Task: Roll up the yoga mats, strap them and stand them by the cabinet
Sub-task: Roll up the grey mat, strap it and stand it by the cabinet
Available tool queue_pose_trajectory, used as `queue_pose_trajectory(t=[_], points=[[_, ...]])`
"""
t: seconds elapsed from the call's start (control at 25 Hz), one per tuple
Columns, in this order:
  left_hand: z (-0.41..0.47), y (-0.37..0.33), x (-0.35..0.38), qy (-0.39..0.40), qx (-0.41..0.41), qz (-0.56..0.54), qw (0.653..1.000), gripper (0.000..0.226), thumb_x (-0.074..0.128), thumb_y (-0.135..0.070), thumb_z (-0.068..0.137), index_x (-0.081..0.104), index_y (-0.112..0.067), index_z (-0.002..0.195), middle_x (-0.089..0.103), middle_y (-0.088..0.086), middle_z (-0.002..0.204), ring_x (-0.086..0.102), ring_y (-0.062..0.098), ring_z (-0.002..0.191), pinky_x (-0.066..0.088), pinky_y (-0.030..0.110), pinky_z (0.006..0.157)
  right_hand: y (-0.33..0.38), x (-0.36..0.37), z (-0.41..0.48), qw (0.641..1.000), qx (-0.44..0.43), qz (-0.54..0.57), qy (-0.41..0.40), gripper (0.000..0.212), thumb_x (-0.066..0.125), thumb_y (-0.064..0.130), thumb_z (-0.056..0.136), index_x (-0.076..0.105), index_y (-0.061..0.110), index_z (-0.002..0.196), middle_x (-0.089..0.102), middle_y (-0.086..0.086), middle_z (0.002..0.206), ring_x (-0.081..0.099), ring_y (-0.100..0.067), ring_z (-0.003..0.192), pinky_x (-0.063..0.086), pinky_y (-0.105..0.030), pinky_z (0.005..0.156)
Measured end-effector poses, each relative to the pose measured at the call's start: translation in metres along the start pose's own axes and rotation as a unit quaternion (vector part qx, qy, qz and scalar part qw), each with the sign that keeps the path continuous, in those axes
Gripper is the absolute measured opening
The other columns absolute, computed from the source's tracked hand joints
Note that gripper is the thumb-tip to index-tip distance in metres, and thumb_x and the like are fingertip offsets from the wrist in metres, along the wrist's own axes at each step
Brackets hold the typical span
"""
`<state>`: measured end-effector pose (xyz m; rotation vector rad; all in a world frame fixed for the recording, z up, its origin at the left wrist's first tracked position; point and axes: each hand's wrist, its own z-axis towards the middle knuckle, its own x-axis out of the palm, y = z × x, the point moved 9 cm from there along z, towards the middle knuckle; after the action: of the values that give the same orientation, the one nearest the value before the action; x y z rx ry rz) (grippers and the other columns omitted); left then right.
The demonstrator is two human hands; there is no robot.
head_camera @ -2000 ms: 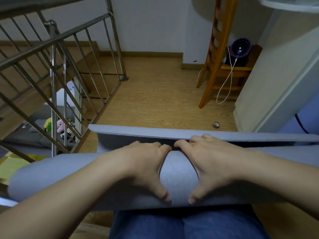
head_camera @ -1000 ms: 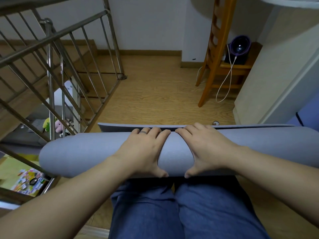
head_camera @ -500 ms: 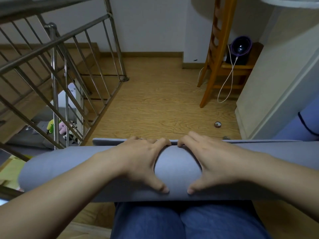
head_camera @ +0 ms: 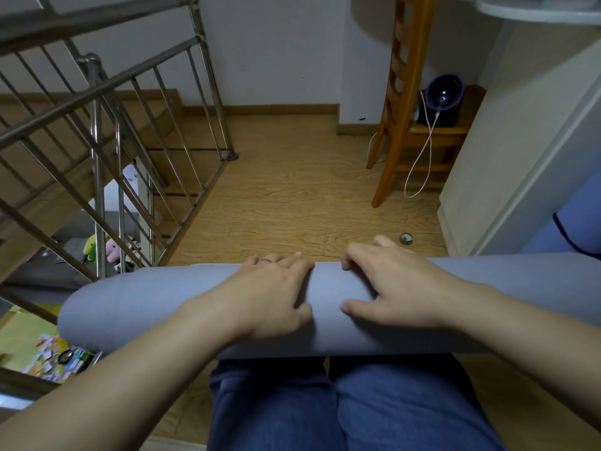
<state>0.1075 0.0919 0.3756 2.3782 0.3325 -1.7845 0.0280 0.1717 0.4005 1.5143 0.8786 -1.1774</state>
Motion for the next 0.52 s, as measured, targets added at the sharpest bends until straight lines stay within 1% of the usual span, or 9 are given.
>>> queue_pose_trajectory(t=[0.08,0.16,0.2,0.28,0.32,0.36,0.4,0.44,0.52], points=[[0.002,-0.004,0.012,0.015,-0.020,0.023,0.999,0.102,0.052,-0.065,0.079,0.000,-0.017,0.152,0.004,0.002,0.159,0.013,0.024,0.144,0.014,0.053,0.115,-0.007,0.002,0.007,0.999,0.014,0.014,-0.027,0.043,0.057,0.055,0.080,0.045,0.026,0.110,0.056,0.008,0.101,0.039,-0.012,0.104,0.034,-0.028,0.079],[0.008,-0.010,0.018,-0.001,-0.019,0.058,0.998,0.119,0.059,-0.074,0.068,-0.010,-0.022,0.151,0.010,0.003,0.154,0.019,0.029,0.140,0.016,0.061,0.111,-0.014,0.007,0.011,0.998,0.022,0.028,-0.056,0.042,0.054,0.052,0.084,0.048,0.025,0.115,0.059,0.006,0.105,0.040,-0.013,0.106,0.035,-0.029,0.083],[0.014,-0.011,0.019,-0.012,-0.013,0.061,0.998,0.122,0.061,-0.076,0.063,-0.010,-0.026,0.150,0.017,0.004,0.150,0.025,0.031,0.137,0.019,0.061,0.109,-0.018,0.009,0.013,0.997,0.025,0.027,-0.074,0.041,0.051,0.051,0.086,0.050,0.025,0.118,0.059,0.006,0.110,0.041,-0.014,0.107,0.036,-0.030,0.086],[0.029,-0.002,0.017,-0.018,-0.003,0.036,0.999,0.121,0.064,-0.078,0.057,-0.001,-0.034,0.149,0.030,0.003,0.142,0.037,0.032,0.128,0.030,0.056,0.104,-0.026,0.014,0.014,0.993,0.027,0.029,-0.115,0.039,0.051,0.047,0.090,0.055,0.024,0.121,0.060,0.007,0.116,0.045,-0.015,0.110,0.038,-0.031,0.093],[0.037,0.005,0.016,-0.010,-0.002,0.015,1.000,0.119,0.065,-0.078,0.055,0.005,-0.036,0.148,0.034,0.002,0.140,0.041,0.031,0.125,0.034,0.052,0.101,-0.029,0.012,0.012,0.985,0.026,0.061,-0.157,0.033,0.056,0.042,0.090,0.060,0.022,0.117,0.062,0.009,0.113,0.049,-0.015,0.109,0.038,-0.029,0.094],[0.044,0.012,0.014,0.001,-0.005,-0.010,1.000,0.117,0.066,-0.078,0.053,0.009,-0.038,0.147,0.037,0.001,0.139,0.044,0.030,0.124,0.036,0.050,0.100,-0.035,0.004,0.007,0.967,0.033,0.121,-0.223,0.025,0.063,0.032,0.087,0.065,0.020,0.109,0.064,0.011,0.105,0.053,-0.013,0.105,0.039,-0.023,0.093],[0.050,0.020,0.013,0.014,-0.011,-0.041,0.999,0.116,0.068,-0.077,0.053,0.013,-0.038,0.147,0.038,0.001,0.139,0.044,0.029,0.124,0.037,0.047,0.101,-0.046,-0.002,-0.001,0.933,0.064,0.197,-0.293,0.015,0.067,0.021,0.084,0.068,0.018,0.099,0.065,0.013,0.096,0.056,-0.010,0.098,0.039,-0.015,0.088],[0.055,0.027,0.012,0.025,-0.021,-0.076,0.997,0.114,0.071,-0.074,0.054,0.016,-0.037,0.147,0.039,0.000,0.139,0.045,0.028,0.125,0.038,0.044,0.102,-0.060,-0.005,-0.012,0.882,0.114,0.276,-0.363,0.010,0.068,0.012,0.083,0.069,0.017,0.092,0.064,0.013,0.089,0.057,-0.005,0.090,0.039,-0.009,0.082],[0.063,0.036,0.010,0.044,-0.039,-0.146,0.988,0.107,0.075,-0.068,0.058,0.024,-0.034,0.145,0.040,-0.001,0.140,0.044,0.023,0.125,0.037,0.035,0.104,-0.096,0.016,-0.039,0.743,0.254,0.408,-0.466,0.013,0.065,0.004,0.084,0.064,0.016,0.089,0.062,0.007,0.083,0.057,0.004,0.075,0.040,-0.005,0.071]])
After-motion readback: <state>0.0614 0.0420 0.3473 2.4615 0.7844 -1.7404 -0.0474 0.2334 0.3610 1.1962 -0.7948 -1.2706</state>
